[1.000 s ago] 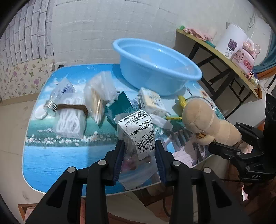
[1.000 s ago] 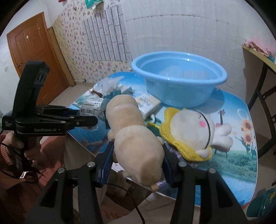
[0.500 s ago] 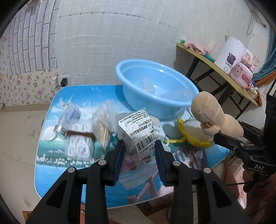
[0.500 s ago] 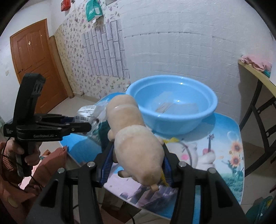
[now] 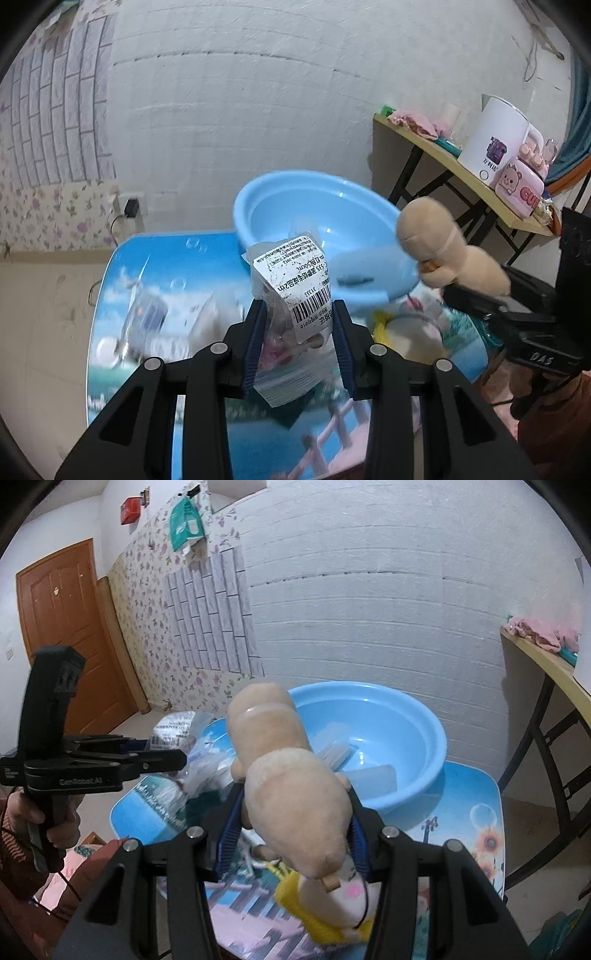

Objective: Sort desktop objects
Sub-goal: 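Lift the zip bag with the left tool while the right tool lifts the plush dog over the basin, then open the left tool to drop the bag while the right tool drops the dog into the basin, then withdraw both tools from the basin back over the table, then grasp the white bunny plush with yellow mane with the right tool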

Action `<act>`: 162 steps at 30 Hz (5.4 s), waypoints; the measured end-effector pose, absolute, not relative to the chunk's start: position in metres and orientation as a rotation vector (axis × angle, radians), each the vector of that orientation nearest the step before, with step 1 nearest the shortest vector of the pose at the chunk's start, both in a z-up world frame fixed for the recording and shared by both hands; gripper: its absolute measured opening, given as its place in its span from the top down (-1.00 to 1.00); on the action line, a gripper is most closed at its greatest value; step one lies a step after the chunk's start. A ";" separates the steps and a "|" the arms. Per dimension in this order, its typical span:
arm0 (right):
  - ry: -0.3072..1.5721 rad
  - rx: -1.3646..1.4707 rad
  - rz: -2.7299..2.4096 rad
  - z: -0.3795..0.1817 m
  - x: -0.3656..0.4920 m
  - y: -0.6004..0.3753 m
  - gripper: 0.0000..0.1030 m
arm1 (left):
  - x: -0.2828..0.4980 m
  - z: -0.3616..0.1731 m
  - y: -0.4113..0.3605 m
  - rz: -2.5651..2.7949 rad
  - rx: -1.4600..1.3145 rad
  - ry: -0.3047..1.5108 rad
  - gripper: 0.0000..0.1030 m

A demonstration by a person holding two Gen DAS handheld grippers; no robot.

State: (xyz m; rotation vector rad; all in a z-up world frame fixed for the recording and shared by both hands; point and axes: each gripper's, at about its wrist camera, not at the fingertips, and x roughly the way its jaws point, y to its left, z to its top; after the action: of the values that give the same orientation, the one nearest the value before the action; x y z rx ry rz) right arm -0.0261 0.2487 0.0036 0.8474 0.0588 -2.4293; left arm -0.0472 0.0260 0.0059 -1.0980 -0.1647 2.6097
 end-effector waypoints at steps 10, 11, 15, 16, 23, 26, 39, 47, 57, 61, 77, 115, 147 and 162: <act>0.003 0.913 -2.437 -0.012 -0.060 0.260 0.04 | -0.095 0.006 0.055 2.564 -1.108 -0.121 0.33; 0.000 0.915 -2.436 -0.013 -0.062 0.260 0.04 | -0.098 0.004 0.057 2.559 -1.116 -0.118 0.33; -0.017 0.936 -2.440 -0.019 -0.073 0.262 0.04 | -0.115 -0.003 0.071 2.540 -1.142 -0.086 0.33; -0.023 0.943 -2.439 -0.020 -0.076 0.262 0.04 | -0.118 -0.004 0.072 2.540 -1.144 -0.078 0.33; -0.012 0.961 -2.452 -0.027 -0.087 0.258 0.04 | -0.129 -0.013 0.082 2.519 -1.166 -0.022 0.31; -0.013 0.965 -2.452 -0.028 -0.090 0.257 0.04 | -0.129 -0.015 0.083 2.523 -1.169 -0.001 0.00; 0.015 0.959 -2.452 -0.029 -0.092 0.244 -0.13 | -0.116 -0.018 0.053 2.593 -1.189 -0.092 -0.54; 0.019 0.942 -2.464 -0.024 -0.077 0.248 -0.46 | -0.103 -0.018 0.035 2.634 -1.205 -0.135 -0.78; 0.040 0.910 -2.547 -0.024 -0.055 0.255 -0.83 | -0.085 -0.015 0.018 2.684 -1.262 -0.193 -0.99; 0.091 0.882 -2.594 -0.020 -0.046 0.254 -0.92 | -0.075 -0.016 0.013 2.681 -1.255 -0.230 -0.99; 0.127 0.847 -2.654 -0.010 -0.017 0.250 -1.00 | -0.037 -0.017 0.004 2.849 -1.160 -0.011 -0.99; 0.060 1.086 -2.595 -0.052 -0.009 0.258 -1.00 | -0.016 -0.052 -0.037 2.787 -1.266 -0.019 -0.99; 0.091 1.125 -2.587 -0.076 -0.006 0.265 -1.00 | -0.007 -0.071 -0.025 2.675 -1.202 -0.123 -0.99; 0.119 1.164 -2.512 -0.097 -0.013 0.263 -0.42 | -0.020 -0.086 0.069 2.453 -1.180 0.027 -0.99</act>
State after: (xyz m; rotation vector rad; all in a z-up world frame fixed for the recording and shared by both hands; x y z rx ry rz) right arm -0.0135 0.2630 -0.0969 1.1644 0.1186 -2.5120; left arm -0.0202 0.0687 -0.0856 -1.1796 0.0268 2.4534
